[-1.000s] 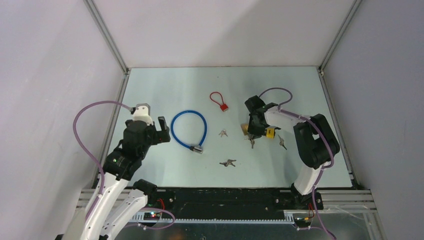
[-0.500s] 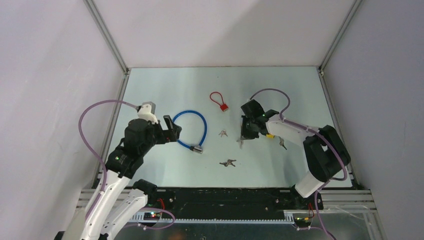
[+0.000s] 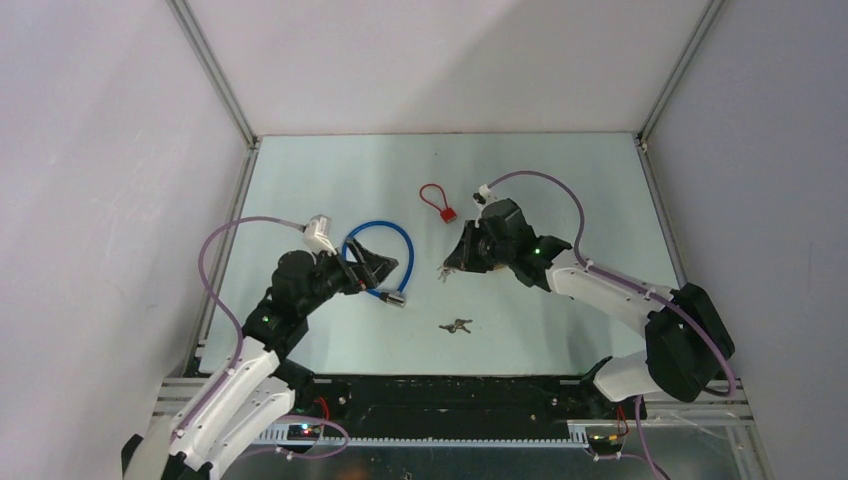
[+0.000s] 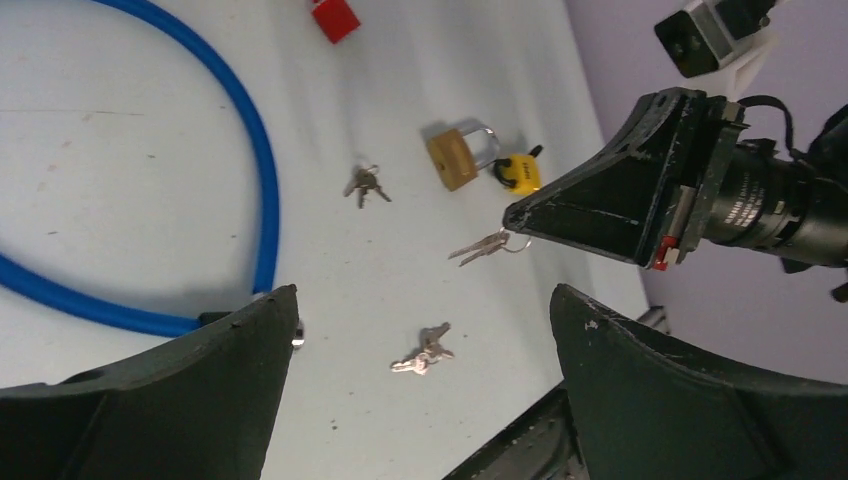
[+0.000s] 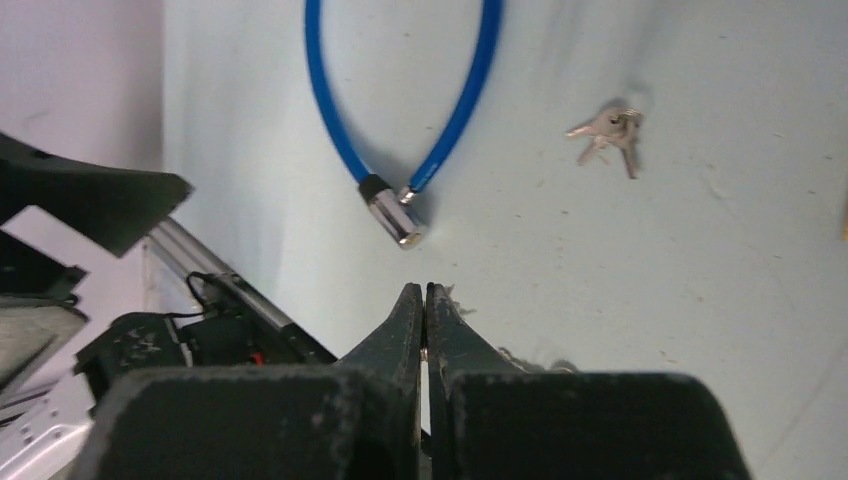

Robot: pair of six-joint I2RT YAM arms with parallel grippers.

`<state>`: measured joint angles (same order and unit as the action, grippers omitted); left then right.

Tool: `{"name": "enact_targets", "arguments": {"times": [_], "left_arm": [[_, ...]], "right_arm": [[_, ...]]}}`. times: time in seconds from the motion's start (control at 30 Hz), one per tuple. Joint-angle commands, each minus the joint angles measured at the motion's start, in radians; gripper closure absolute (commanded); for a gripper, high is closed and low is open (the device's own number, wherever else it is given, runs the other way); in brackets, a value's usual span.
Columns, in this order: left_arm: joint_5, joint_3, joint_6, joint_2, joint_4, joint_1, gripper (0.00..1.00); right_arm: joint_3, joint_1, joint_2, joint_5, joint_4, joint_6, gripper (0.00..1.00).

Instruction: Unlock with the key

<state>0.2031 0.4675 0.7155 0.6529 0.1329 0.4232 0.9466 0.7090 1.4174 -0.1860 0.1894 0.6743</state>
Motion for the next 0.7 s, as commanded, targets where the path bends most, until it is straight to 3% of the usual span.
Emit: {"name": "enact_targets", "arguments": {"times": [0.0, 0.33, 0.67], "left_arm": [[0.029, -0.026, 0.102, -0.006, -0.211, 0.02, 0.0], [0.005, -0.071, 0.101, 0.021, -0.304, 0.056, 0.03], [-0.008, -0.116, -0.002, -0.032, -0.445, 0.135, 0.14]], "right_arm": [[-0.017, 0.007, -0.032, -0.039, -0.138, 0.074, 1.0], [-0.026, 0.034, -0.008, -0.142, -0.277, 0.205, 1.0], [-0.026, 0.034, -0.072, -0.163, -0.301, 0.321, 1.0]]}}
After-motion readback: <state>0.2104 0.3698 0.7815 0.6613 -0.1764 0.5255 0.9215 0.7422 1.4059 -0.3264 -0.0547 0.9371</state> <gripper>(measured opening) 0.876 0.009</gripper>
